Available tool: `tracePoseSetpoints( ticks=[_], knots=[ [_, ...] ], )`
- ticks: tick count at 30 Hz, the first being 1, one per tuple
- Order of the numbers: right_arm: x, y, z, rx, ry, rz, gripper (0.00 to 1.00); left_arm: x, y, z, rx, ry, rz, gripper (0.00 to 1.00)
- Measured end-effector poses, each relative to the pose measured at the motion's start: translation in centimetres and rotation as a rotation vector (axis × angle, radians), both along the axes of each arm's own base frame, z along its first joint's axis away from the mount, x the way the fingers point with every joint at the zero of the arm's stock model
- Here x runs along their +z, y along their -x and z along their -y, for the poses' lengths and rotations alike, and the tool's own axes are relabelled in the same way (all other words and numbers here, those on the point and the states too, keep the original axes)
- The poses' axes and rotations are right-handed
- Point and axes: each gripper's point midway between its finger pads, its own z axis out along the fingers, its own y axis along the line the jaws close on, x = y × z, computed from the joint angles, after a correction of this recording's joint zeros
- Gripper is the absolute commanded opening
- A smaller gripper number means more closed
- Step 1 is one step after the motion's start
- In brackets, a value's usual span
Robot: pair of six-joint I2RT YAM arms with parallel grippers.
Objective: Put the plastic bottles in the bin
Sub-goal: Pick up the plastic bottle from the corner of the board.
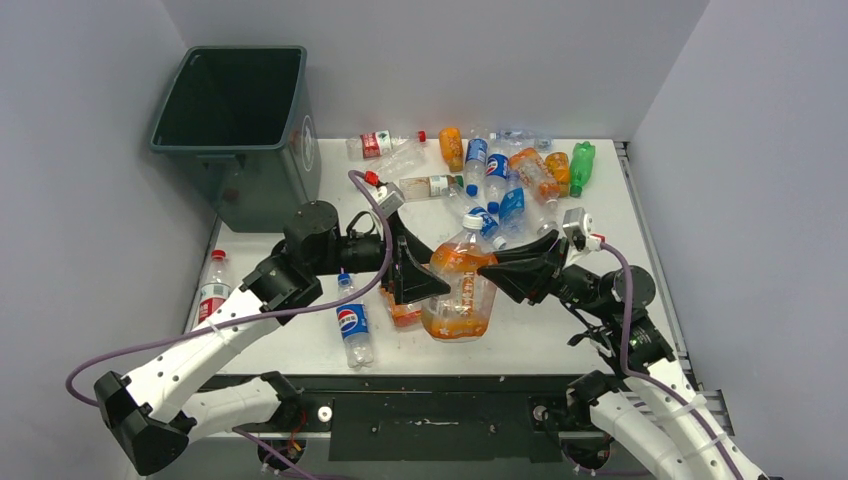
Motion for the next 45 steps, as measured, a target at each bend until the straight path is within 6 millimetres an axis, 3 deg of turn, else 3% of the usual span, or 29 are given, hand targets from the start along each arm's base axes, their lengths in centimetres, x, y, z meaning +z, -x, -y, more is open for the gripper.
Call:
tracePoseSetpoints(
  ticks=[2,3,8,11,14,15,17,19,23,28,31,41,43,45],
  knots=[
    [0.3,0.1,-0.1,0.006,-0.009,0.007,0.05,0.1,0.5,0.2,-0.034,0.018,-0.011,0.99],
    [0.5,0.1,-0.1,0.007,-0.015,0.01,0.05,0.2,0.6,0.3,-0.043,0.024,-0.011,0.95],
    [0.8,0.1,-0.2,0.012,-0.039,0.016,0.05,0.7,1.0,0.7,-0.074,0.065,-0.022,0.47],
    [1.0,-0.4,-0.1,-0.01,-0.052,0.024,0.08,0.6,1.1,0.9,-0.084,0.068,-0.042,0.32],
    [1.0,-0.7,0.0,-0.03,-0.056,0.018,0.71,0.7,1.1,1.2,-0.093,0.079,-0.047,0.21],
    [1.0,-0.9,0.1,-0.037,-0.057,0.014,0.84,0.8,1.1,1.2,-0.092,0.084,-0.049,0.2],
    [1.0,-1.1,0.2,-0.051,-0.061,-0.004,0.99,0.9,1.1,1.3,-0.093,0.098,-0.041,0.16],
    [0.6,-0.9,0.1,-0.044,-0.053,-0.029,0.9,1.1,1.2,1.4,-0.093,0.116,-0.025,0.11],
    [0.5,-0.3,0.1,-0.033,-0.073,-0.073,0.9,1.8,0.7,0.4,-0.041,0.183,0.016,0.07],
    [-0.4,0.9,-0.6,0.067,-0.177,-0.142,0.9,5.0,0.0,-1.9,0.02,0.344,0.082,0.06],
    [-1.3,1.2,-1.4,0.149,-0.248,-0.225,0.9,6.6,0.5,-2.3,0.0,0.409,0.111,0.06],
    [0.1,3.7,-4.3,0.414,-0.4,-0.344,0.95,7.2,1.0,-2.4,-0.036,0.455,0.112,0.05],
    [0.0,4.6,-5.1,0.459,-0.402,-0.354,0.79,7.3,1.1,-2.4,-0.039,0.456,0.116,0.11],
    [-0.2,5.3,-5.8,0.486,-0.395,-0.359,0.64,7.3,1.1,-2.4,-0.039,0.457,0.117,0.36]
  ],
)
